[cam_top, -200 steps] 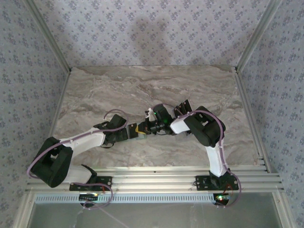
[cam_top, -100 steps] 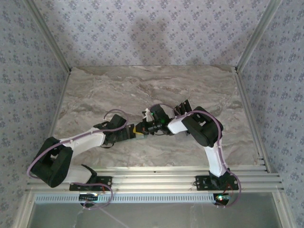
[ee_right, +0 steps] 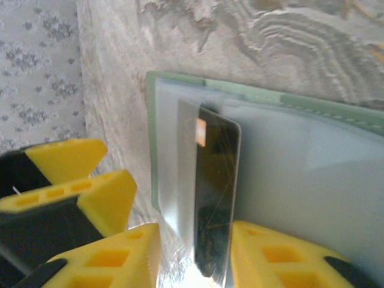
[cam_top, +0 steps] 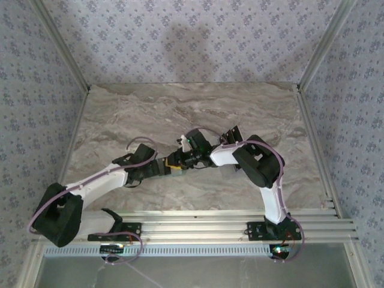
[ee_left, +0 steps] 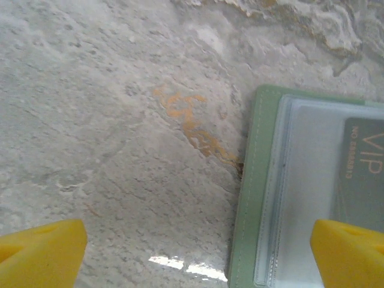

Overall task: Put the credit cards into the card holder
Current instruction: Insert the credit card into the card slot.

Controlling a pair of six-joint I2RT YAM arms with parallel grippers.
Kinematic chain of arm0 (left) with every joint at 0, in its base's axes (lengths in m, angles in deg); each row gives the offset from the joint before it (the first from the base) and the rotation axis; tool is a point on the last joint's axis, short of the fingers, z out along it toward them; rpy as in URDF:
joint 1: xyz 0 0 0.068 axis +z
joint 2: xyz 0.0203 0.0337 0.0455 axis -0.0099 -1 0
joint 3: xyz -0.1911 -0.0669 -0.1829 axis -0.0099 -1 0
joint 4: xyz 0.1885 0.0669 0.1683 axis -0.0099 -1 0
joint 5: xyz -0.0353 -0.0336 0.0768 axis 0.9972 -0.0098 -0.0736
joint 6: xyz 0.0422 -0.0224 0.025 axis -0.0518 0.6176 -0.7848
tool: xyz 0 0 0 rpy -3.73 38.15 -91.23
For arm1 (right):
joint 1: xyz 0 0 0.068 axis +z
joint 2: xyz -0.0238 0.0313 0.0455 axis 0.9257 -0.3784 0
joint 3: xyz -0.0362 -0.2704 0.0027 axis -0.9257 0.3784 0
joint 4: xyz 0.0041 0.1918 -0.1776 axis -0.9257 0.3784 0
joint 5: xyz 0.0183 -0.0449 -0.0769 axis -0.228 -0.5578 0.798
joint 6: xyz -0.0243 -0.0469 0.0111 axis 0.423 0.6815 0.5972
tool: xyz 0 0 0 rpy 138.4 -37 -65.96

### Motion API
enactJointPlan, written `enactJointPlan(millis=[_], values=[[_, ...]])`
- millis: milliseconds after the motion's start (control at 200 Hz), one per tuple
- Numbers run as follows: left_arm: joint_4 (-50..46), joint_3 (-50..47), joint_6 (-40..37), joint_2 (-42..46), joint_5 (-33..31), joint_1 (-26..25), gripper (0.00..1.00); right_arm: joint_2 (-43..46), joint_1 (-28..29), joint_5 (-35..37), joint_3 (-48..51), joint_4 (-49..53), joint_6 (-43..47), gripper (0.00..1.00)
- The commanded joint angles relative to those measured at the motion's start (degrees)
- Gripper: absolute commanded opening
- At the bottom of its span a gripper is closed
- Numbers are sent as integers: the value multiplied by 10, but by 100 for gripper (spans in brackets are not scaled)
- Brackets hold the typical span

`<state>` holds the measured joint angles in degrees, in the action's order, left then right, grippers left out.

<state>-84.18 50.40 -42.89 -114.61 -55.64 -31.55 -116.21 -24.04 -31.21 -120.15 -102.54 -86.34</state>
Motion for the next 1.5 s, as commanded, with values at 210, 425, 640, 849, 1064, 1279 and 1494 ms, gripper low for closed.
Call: enactJointPlan(millis=[210, 425, 640, 849, 1064, 1279, 1494], values=[[-45, -29, 49, 49, -6, 39, 97, 54, 3, 76, -56, 245, 102, 51], [-36, -55, 58, 54, -5, 63, 97, 24, 27, 175, -171, 413, 185, 31], [-15, -68, 52, 46, 7, 78, 98, -19, 48, 220, -239, 473, 214, 12], [-1, -70, 50, 33, 16, 80, 98, -50, 57, 226, -265, 489, 216, 10], [14, -72, 49, 14, 26, 80, 98, -67, 62, 226, -276, 491, 215, 9], [23, -77, 47, 5, 33, 80, 98, -80, 67, 221, -290, 494, 213, 10], [31, -77, 44, -3, 39, 80, 98, -92, 73, 214, -305, 493, 208, 10]])
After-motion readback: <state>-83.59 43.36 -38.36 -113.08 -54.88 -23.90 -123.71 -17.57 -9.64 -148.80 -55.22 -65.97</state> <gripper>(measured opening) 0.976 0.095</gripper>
